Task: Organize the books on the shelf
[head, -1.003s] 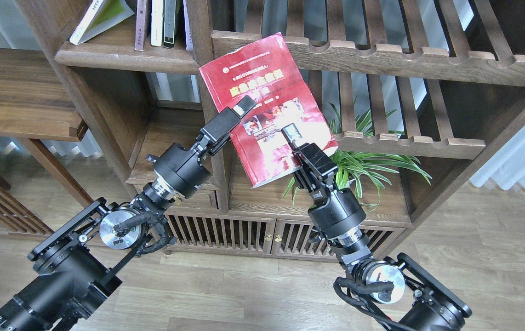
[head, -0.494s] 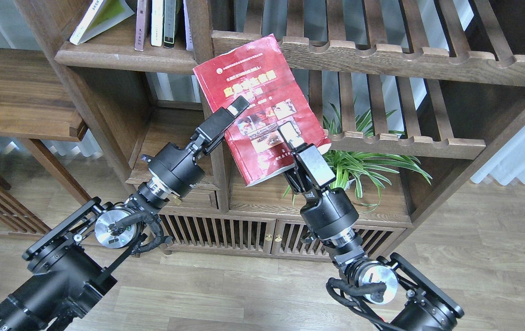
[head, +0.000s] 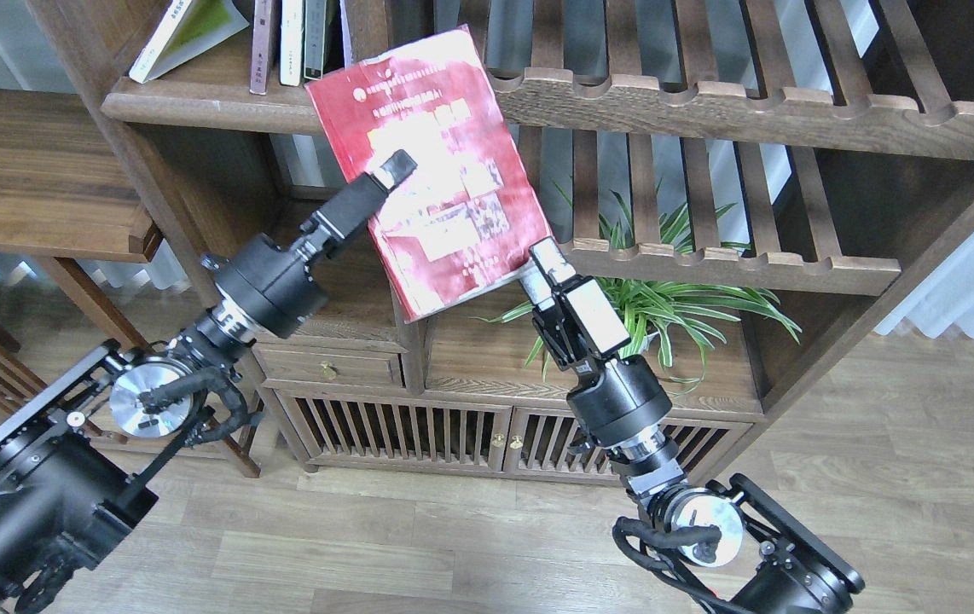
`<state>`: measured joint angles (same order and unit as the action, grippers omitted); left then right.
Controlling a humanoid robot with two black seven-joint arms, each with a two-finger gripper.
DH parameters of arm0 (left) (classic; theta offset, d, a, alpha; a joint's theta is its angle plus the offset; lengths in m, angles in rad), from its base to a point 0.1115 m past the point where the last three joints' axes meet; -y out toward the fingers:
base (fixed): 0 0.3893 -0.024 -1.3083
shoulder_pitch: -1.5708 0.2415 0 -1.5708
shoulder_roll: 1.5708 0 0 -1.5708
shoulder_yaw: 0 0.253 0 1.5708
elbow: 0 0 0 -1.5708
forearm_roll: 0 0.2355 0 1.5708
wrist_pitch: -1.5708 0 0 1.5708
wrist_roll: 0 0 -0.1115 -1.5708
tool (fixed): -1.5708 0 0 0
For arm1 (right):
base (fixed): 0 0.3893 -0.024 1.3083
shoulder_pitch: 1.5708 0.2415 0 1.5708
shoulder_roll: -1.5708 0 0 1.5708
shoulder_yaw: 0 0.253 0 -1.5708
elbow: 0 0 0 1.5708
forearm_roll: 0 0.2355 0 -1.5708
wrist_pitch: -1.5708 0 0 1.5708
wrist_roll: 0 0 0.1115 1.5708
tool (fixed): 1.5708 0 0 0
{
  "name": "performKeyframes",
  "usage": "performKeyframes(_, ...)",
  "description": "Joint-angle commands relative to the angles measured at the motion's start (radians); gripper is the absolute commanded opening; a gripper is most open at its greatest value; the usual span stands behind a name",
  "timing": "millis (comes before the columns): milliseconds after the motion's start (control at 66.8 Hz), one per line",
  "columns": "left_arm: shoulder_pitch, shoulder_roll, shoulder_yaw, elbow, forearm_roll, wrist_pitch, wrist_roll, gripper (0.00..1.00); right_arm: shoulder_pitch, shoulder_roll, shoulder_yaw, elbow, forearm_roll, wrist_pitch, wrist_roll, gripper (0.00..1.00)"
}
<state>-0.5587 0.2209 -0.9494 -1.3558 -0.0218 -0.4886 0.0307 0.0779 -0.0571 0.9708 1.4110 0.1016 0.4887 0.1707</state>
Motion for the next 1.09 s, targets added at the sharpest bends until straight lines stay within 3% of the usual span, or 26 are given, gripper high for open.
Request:
performKeyframes(0, -0.023, -0.002, -0.029, -0.025, 0.01, 0.0, 0.0, 0.04, -0.001, -0.003, 0.003, -0.006, 0.0, 0.0, 0.0, 0.83)
performKeyframes(210, -0.128, 0.0, -0.092, -0.025, 0.057, 0.0, 0.001, 0.04, -0.001, -0.009, 0.005, -0.033, 0.0, 0.0, 0.001, 0.85)
performKeyframes(524, -0.148, 0.003, -0.252, -0.025, 0.057, 0.0, 0.032, 0.03, 0.0, -0.006, 0.002, -0.053, 0.0, 0.0, 0.0, 0.85)
performKeyframes(839, -0.251, 0.003, -0.359, -0.025, 0.059, 0.0, 0.038, 0.03, 0.003, 0.003, -0.004, -0.115, 0.0, 0.0, 0.0, 0.87)
performKeyframes(883, -0.265, 0.008, -0.371, -0.025, 0.059, 0.0, 0.047, 0.03, 0.006, 0.005, -0.004, -0.122, 0.0, 0.0, 0.0, 0.87)
performKeyframes(1078, -0.279, 0.014, -0.42, -0.025, 0.059, 0.0, 0.158, 0.03, 0.013, 0.005, -0.009, -0.139, 0.0, 0.0, 0.0, 0.88)
